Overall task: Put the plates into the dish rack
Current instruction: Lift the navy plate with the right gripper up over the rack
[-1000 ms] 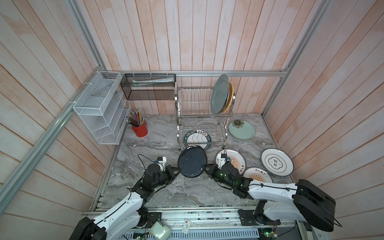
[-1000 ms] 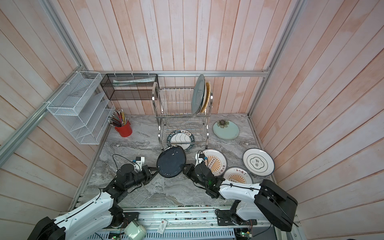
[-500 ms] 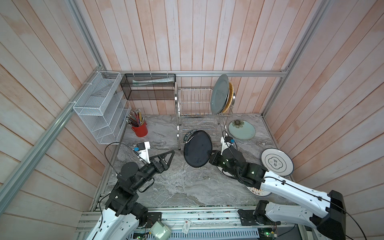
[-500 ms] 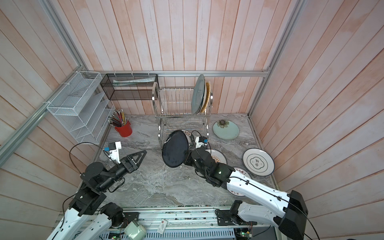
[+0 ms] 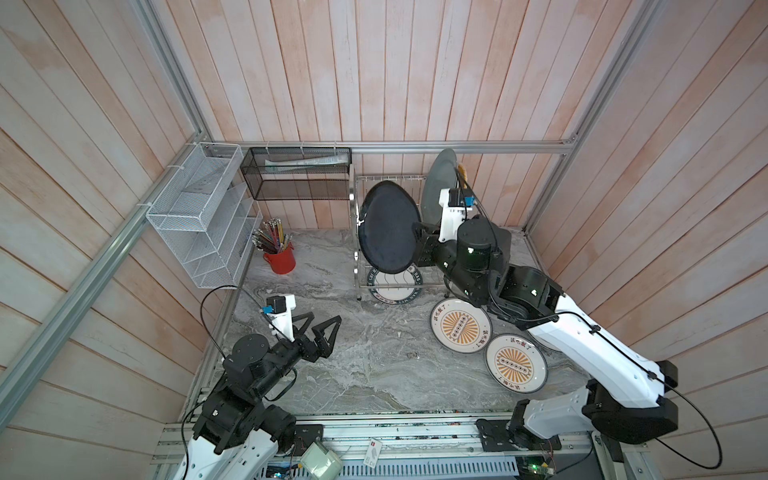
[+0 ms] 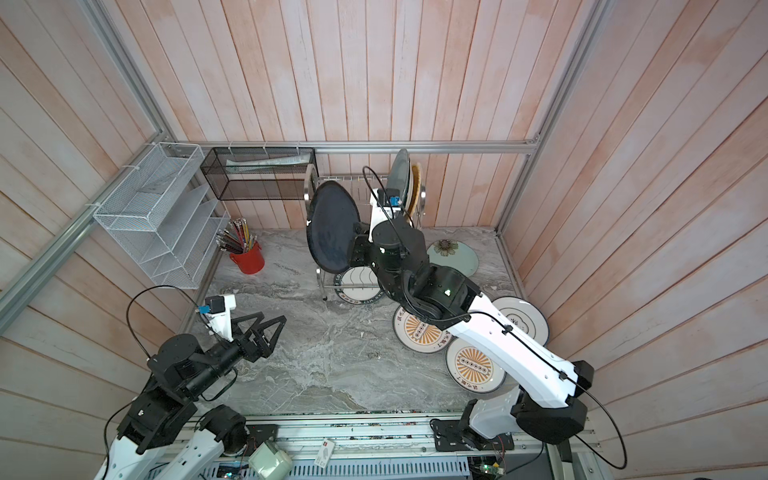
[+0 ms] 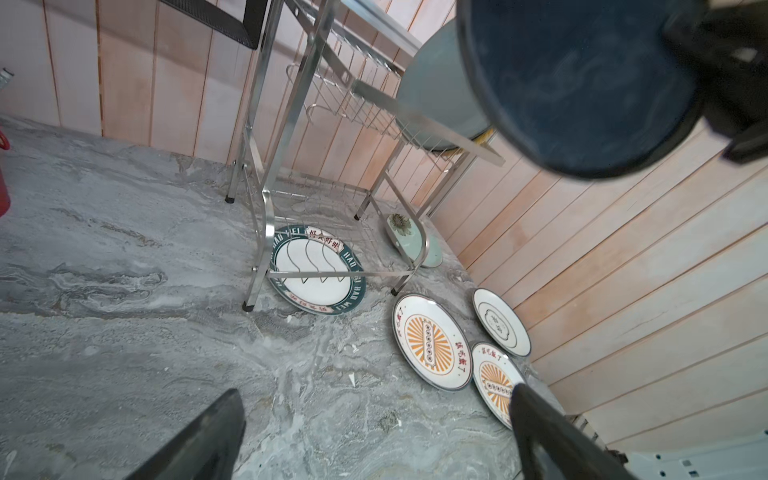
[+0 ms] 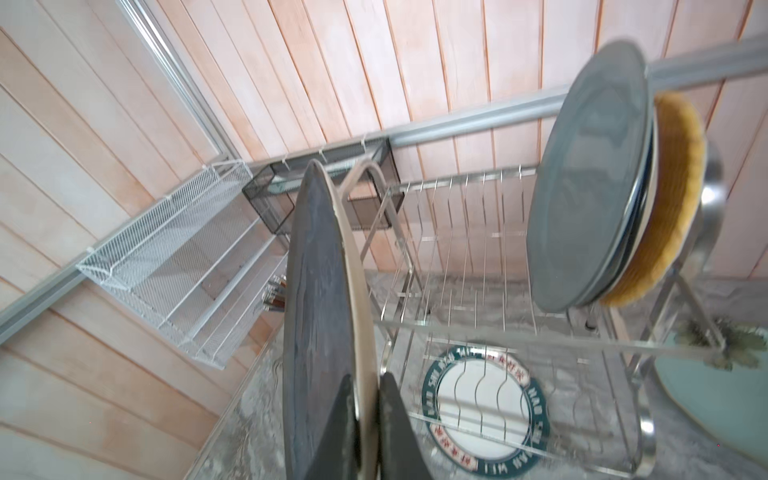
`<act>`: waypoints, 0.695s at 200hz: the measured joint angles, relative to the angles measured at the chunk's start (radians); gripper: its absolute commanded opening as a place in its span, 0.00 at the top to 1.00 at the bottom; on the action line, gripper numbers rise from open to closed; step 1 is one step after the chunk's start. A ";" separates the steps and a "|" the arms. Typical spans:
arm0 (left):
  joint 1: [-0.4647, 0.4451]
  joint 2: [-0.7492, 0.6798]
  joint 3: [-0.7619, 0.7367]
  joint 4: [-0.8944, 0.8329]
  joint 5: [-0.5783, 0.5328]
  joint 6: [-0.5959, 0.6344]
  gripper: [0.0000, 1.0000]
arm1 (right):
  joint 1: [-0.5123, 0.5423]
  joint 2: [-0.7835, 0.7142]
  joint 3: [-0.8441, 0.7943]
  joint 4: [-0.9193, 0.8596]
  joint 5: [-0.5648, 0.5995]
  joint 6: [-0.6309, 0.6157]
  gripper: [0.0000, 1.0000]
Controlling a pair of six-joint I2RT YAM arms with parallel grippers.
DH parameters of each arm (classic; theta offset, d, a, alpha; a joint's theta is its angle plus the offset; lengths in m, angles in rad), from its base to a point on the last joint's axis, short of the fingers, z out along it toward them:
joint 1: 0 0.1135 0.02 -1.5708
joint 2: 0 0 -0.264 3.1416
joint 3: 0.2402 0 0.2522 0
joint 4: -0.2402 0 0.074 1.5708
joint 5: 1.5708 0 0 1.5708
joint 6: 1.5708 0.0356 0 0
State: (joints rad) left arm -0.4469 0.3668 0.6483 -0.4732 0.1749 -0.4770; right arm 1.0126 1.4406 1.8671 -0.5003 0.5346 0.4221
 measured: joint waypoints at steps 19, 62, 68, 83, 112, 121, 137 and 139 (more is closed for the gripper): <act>0.000 -0.007 -0.019 0.001 0.008 0.016 0.00 | -0.034 0.129 0.262 -0.085 0.030 -0.075 1.00; 0.000 -0.008 -0.022 0.018 0.038 0.033 0.00 | -0.121 0.418 0.782 -0.235 0.135 -0.241 1.00; 0.000 -0.008 -0.022 0.018 0.042 0.035 0.00 | -0.134 0.435 0.796 -0.236 0.153 -0.265 1.00; 0.000 -0.008 -0.022 0.019 0.054 0.040 0.00 | -0.165 0.437 0.760 -0.234 0.171 -0.304 1.00; 0.000 -0.008 -0.024 0.025 0.069 0.044 0.00 | -0.229 0.418 0.622 -0.208 0.183 -0.369 1.00; 0.000 -0.008 -0.026 0.026 0.075 0.045 0.00 | -0.246 0.422 0.604 -0.205 0.182 -0.383 1.00; 0.000 -0.008 -0.027 0.026 0.080 0.048 0.00 | -0.274 0.432 0.600 -0.199 0.183 -0.413 1.00; 0.000 -0.008 -0.028 0.027 0.081 0.048 0.00 | -0.275 0.433 0.600 -0.197 0.183 -0.416 1.00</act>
State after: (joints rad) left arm -0.4465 0.3588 0.6205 -0.4465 0.2562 -0.4294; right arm 0.7372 1.8736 2.4676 -0.6975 0.7174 0.0063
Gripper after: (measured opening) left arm 0.999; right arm 0.090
